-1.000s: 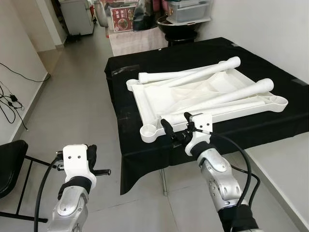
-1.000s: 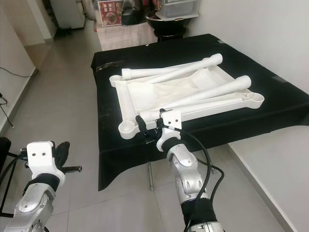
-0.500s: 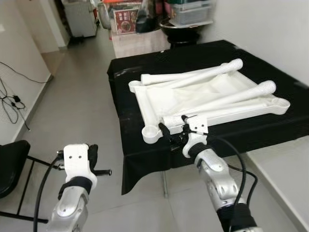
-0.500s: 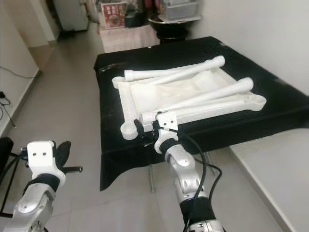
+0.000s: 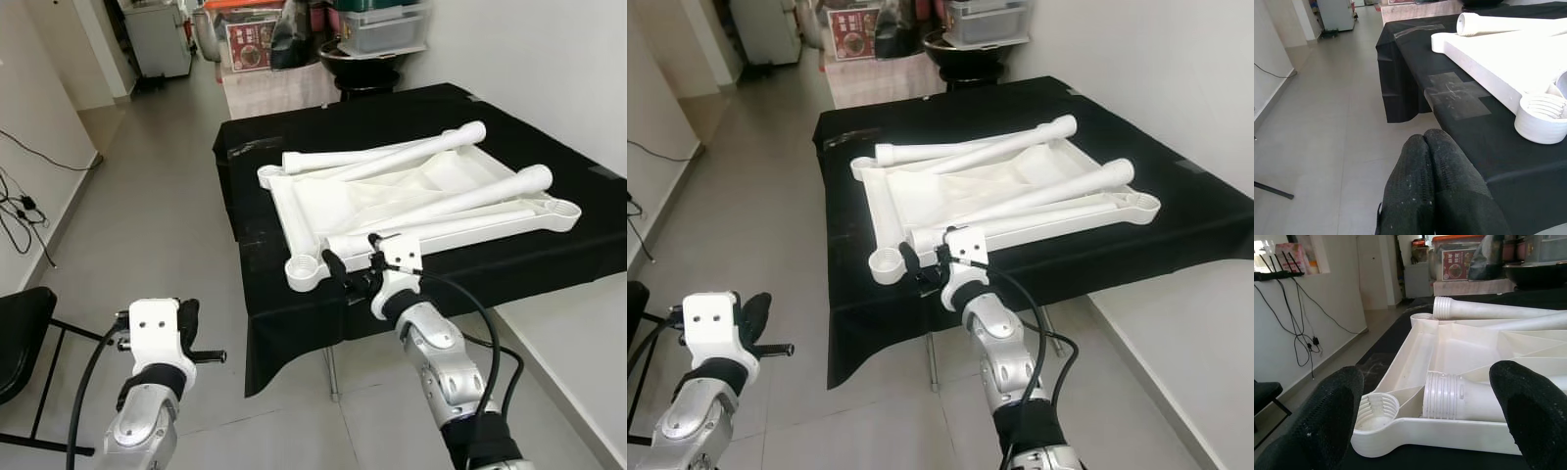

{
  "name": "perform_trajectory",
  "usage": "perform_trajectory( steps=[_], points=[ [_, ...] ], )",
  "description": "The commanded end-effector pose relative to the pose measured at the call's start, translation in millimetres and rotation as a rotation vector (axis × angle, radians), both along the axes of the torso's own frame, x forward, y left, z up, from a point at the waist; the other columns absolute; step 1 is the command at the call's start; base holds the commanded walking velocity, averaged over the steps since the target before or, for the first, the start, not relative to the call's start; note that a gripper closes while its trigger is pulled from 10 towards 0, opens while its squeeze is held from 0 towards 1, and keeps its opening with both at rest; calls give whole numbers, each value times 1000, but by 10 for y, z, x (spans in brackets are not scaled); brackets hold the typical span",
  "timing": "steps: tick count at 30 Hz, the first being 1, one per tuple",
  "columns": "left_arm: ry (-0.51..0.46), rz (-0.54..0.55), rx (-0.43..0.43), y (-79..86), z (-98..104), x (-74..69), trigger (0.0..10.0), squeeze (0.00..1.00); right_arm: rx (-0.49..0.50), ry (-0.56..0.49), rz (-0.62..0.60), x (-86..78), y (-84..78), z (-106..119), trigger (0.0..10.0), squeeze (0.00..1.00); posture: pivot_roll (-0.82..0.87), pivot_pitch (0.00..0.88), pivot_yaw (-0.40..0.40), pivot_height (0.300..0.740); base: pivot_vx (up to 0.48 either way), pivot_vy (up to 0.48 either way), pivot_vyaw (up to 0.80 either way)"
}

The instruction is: Building children table

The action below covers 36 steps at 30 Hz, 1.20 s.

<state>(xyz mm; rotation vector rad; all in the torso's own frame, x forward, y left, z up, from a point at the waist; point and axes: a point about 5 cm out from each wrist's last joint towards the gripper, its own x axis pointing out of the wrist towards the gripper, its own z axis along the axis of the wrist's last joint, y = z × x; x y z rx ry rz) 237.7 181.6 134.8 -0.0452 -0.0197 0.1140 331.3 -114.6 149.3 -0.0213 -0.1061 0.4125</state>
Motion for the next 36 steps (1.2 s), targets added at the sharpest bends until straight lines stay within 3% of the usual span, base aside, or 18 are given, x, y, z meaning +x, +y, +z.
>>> perform_trajectory(
  steps=[1, 11, 18, 36],
  points=[
    [16, 2, 6, 19, -38, -10, 10000, 0, 3, 29, 12, -4, 38, -46, 10000, 0, -112, 47, 75, 740, 0, 0, 0],
    [19, -18, 58, -8, -44, 39, 10000, 0, 11, 42, 20, 10, 50, -55, 10000, 0, -117, 55, 77, 740, 0, 0, 0],
    [34, 6, -9, 38, -21, 101, 10000, 0, 7, 37, 19, 15, 47, -33, 10000, 0, -126, 60, 84, 740, 0, 0, 0],
    [-6, 12, 9, 27, 67, 80, 10000, 0, -11, 2, 29, 50, 77, 44, 10000, 0, -88, 53, 81, 740, 0, -26, 0]
  ],
)
